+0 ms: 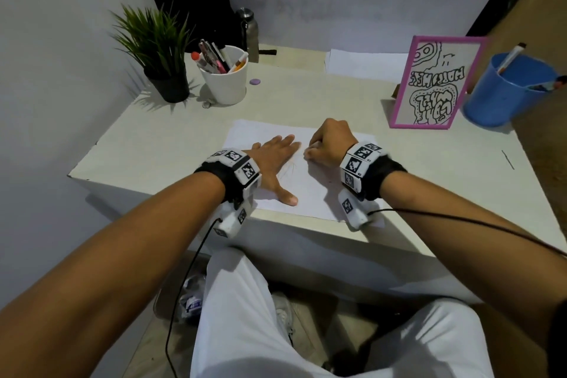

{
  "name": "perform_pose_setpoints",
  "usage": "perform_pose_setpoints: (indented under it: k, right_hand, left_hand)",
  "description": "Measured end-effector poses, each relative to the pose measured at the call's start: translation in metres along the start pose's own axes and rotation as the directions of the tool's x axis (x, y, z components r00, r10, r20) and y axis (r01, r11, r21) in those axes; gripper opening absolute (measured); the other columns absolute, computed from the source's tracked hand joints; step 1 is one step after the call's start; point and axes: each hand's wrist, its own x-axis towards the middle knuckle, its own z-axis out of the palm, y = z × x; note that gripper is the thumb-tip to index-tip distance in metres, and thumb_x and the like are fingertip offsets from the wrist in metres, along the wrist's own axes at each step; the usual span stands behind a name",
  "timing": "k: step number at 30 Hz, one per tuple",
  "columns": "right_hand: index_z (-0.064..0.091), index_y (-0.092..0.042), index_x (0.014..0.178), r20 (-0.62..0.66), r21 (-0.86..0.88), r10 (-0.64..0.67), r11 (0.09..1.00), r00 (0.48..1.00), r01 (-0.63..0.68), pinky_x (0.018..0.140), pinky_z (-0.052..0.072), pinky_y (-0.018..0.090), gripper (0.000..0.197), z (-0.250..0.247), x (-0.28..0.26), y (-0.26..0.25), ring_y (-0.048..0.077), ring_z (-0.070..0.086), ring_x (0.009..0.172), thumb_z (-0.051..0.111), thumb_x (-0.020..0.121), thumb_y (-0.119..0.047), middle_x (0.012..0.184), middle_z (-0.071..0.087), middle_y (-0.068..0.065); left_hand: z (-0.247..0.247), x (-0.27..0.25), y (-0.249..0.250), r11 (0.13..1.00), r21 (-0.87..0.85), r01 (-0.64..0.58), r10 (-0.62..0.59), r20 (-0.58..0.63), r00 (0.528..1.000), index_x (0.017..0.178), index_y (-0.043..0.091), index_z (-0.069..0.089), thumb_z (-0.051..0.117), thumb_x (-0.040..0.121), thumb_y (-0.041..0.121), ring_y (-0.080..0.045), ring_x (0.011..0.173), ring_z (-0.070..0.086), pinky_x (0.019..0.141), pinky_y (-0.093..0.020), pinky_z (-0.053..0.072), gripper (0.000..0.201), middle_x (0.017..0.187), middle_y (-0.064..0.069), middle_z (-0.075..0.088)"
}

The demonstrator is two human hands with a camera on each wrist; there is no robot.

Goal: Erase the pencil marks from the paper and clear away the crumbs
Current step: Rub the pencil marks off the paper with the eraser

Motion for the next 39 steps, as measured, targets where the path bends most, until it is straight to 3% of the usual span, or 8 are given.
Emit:
perform_pose_setpoints:
  k: [4,14,19,22,27,31,36,39]
  right_hand:
    - [0.082,-0.007,0.082,0.025,-0.003,-0.002,1.0,1.0,0.002,0.066,0.051,0.024,0.017,-0.011,0.009,-0.006,0.021,0.07,0.081,0.083,0.071,-0.021,0.08,0.076,0.01]
    - [0.08,-0.011,0.082,0.217,-0.053,-0.168,0.982,0.962,0.183,0.057,0.043,0.018,0.014,0.0,-0.02,-0.03,0.002,0.053,0.053,0.077,0.076,-0.024,0.059,0.064,-0.006]
    - [0.076,0.001,0.083,0.08,-0.042,-0.094,0.994,0.992,0.098,0.07,0.058,0.035,0.022,0.002,0.002,-0.024,0.028,0.07,0.077,0.069,0.079,-0.019,0.081,0.075,0.016]
    - [0.075,-0.002,0.082,0.303,-0.072,-0.194,0.972,0.933,0.226,0.069,0.054,0.029,0.018,0.012,-0.03,-0.035,0.02,0.067,0.071,0.07,0.08,-0.02,0.076,0.074,0.007]
    - [0.074,0.004,0.084,0.027,-0.057,-0.045,0.997,0.999,0.047,0.068,0.057,0.032,0.024,-0.004,0.019,-0.025,0.03,0.068,0.075,0.074,0.077,-0.018,0.078,0.072,0.017]
    - [0.063,0.0,0.07,0.248,-0.074,-0.163,0.98,0.955,0.187,0.065,0.05,0.028,0.018,0.017,-0.023,-0.04,0.023,0.058,0.065,0.067,0.079,-0.015,0.063,0.064,0.007]
    - [0.066,0.002,0.072,0.033,-0.1,-0.03,0.994,0.999,0.033,0.065,0.051,0.03,0.022,-0.008,0.015,-0.032,0.031,0.06,0.069,0.075,0.075,-0.018,0.062,0.062,0.012]
    - [0.055,-0.009,0.071,0.2,-0.051,-0.178,0.98,0.964,0.192,0.063,0.047,0.026,0.013,0.021,-0.025,-0.053,0.026,0.056,0.068,0.067,0.075,-0.007,0.065,0.054,0.006]
  left_hand:
    - [-0.008,-0.007,-0.003,0.999,-0.05,-0.007,0.004,-0.06,0.998,0.156,0.025,0.002,0.078,0.062,0.066,-0.019,0.15,-0.004,0.119,-0.043,0.006,0.128,0.163,0.001,-0.008]
    - [-0.002,0.004,-0.012,0.997,0.072,0.011,-0.01,-0.014,1.0,0.154,0.036,-0.007,0.067,0.051,0.084,-0.023,0.15,-0.009,0.117,-0.06,0.009,0.136,0.163,0.003,-0.014]
    - [-0.002,0.005,-0.012,0.995,0.095,0.017,-0.017,0.001,1.0,0.153,0.035,-0.011,0.068,0.056,0.081,-0.023,0.149,-0.013,0.117,-0.06,0.005,0.133,0.162,0.003,-0.017]
    - [-0.002,0.004,-0.013,0.997,0.083,0.004,-0.003,-0.005,1.0,0.153,0.034,-0.01,0.07,0.058,0.078,-0.025,0.149,-0.013,0.116,-0.06,0.003,0.132,0.162,0.002,-0.018]
    - [-0.002,0.004,-0.01,0.994,0.11,0.022,-0.022,0.001,1.0,0.153,0.032,-0.012,0.068,0.058,0.08,-0.024,0.149,-0.013,0.117,-0.06,0.004,0.134,0.162,0.003,-0.018]
    - [-0.001,0.004,-0.012,0.996,0.091,0.004,-0.003,-0.005,1.0,0.153,0.033,-0.011,0.068,0.056,0.08,-0.025,0.149,-0.013,0.116,-0.061,0.003,0.133,0.162,0.002,-0.019]
    - [-0.001,0.004,-0.012,0.995,0.093,0.042,-0.043,0.006,0.999,0.153,0.025,-0.017,0.067,0.058,0.081,-0.021,0.149,-0.015,0.118,-0.058,0.002,0.138,0.161,0.006,-0.021]
    - [0.001,0.007,-0.013,0.996,0.083,0.025,-0.025,-0.009,1.0,0.155,0.027,-0.01,0.072,0.053,0.079,-0.023,0.149,-0.013,0.116,-0.059,0.003,0.14,0.162,0.004,-0.018]
